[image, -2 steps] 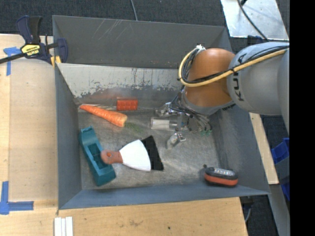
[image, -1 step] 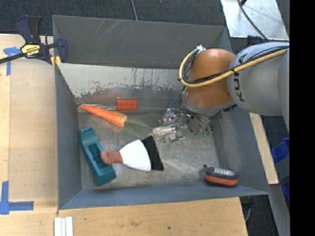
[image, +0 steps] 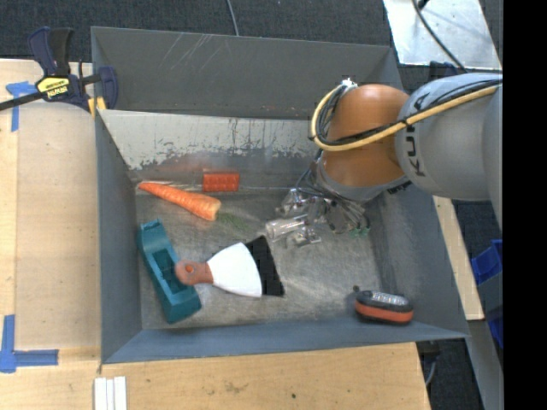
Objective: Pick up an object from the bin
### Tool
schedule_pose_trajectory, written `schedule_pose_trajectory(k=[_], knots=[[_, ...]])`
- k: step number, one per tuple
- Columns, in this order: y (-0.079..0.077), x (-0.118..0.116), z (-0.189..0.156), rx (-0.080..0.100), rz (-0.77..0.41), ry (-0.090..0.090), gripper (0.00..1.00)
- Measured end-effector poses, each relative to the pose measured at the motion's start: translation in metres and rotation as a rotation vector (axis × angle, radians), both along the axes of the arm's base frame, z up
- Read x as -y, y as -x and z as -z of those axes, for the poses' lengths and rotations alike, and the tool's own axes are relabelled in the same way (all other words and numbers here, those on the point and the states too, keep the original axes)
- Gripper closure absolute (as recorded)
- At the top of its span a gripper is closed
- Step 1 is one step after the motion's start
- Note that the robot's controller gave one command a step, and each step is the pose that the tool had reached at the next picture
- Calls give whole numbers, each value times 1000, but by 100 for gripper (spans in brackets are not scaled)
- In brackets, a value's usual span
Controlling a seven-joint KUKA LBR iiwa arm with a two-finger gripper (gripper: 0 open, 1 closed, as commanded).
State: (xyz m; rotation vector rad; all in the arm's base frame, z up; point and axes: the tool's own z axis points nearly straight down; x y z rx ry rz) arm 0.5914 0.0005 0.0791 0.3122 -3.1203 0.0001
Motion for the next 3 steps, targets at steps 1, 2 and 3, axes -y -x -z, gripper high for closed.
schedule_pose_trajectory(k=[1, 2, 3], knots=[[0, 0, 0, 0, 1, 0, 100], [0, 0, 0, 0, 2, 0, 100], [0, 0, 0, 0, 2, -1, 100]])
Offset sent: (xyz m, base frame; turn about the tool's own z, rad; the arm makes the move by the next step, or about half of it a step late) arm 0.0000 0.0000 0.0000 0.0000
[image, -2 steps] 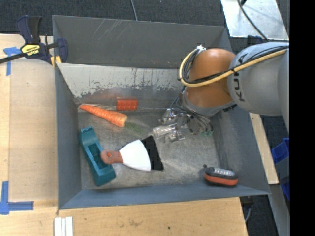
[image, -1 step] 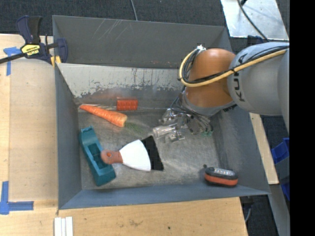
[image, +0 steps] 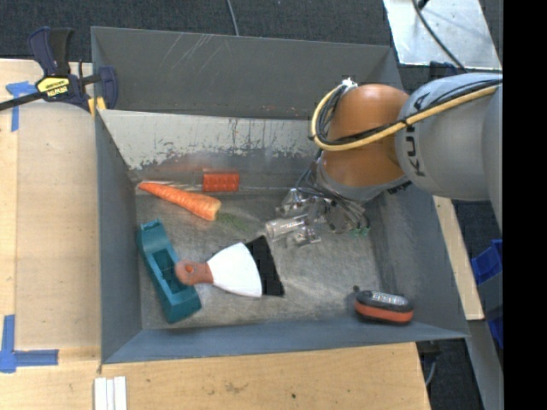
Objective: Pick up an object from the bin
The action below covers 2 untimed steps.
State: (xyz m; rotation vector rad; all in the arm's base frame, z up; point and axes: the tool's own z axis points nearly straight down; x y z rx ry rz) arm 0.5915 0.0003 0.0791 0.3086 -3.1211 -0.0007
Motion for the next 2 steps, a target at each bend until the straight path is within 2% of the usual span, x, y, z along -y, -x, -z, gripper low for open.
schedule_pose_trajectory(k=[1, 2], knots=[[0, 0, 0, 0, 0, 0, 100], [13, 3, -5, 12, -117, 0, 100]])
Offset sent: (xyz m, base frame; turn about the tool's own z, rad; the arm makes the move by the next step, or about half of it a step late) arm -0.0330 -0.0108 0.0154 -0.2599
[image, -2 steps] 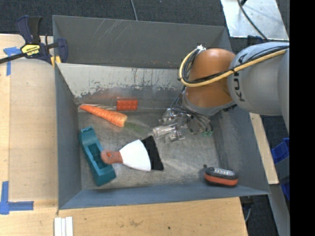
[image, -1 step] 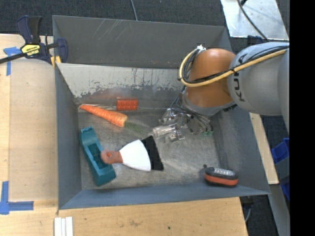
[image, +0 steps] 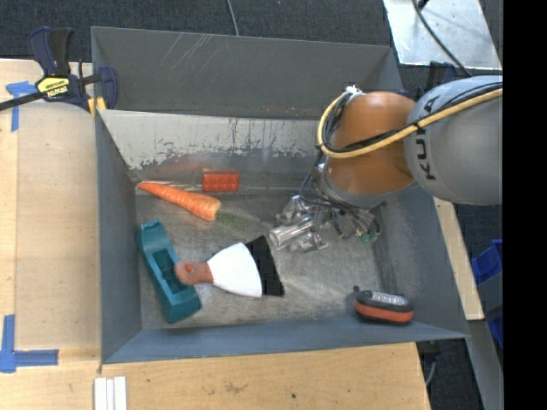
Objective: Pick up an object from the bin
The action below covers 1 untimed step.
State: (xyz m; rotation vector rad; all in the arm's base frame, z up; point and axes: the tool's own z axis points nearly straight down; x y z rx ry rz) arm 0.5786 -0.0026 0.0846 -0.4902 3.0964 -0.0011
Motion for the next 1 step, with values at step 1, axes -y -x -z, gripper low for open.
schedule_pose_trajectory(k=[1], knots=[[0, -13, -145, -2, 133, -1, 100]])
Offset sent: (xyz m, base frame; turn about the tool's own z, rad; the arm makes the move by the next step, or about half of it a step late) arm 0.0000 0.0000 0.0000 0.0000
